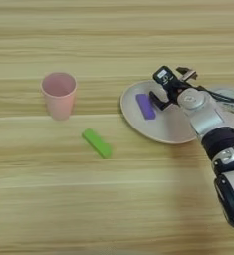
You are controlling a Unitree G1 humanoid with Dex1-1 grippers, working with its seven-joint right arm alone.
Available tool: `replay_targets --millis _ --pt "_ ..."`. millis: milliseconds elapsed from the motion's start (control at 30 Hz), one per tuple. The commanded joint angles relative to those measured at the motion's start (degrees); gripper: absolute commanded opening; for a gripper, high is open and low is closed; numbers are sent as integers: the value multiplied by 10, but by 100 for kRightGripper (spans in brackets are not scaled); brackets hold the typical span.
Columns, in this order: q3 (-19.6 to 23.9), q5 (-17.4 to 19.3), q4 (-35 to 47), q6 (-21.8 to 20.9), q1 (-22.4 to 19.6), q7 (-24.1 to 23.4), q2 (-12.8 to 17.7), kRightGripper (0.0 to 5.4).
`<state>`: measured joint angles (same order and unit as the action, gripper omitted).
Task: Move the objects on the table
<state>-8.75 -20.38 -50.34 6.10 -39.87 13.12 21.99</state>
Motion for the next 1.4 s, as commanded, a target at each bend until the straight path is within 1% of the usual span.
replay_targets --millis 33,167,400,567,700,800,900,1100,1167,1300,1400 --pt "-1 5 57 -4 -16 9 11 538" --pt "-1 5 122 11 16 27 19 538" --pt "1 3 269 58 97 74 35 538" --pt "2 -2 315 79 124 87 40 538" --pt "7 -2 324 87 125 85 42 538" --pt "27 7 331 88 114 71 44 538" --pt "52 13 361 92 112 56 45 538" --pt "82 22 431 106 131 49 44 538" --pt "93 45 469 121 145 66 36 538" --pt "108 122 535 179 175 130 17 538" --pt "117 152 552 207 187 146 15 538"
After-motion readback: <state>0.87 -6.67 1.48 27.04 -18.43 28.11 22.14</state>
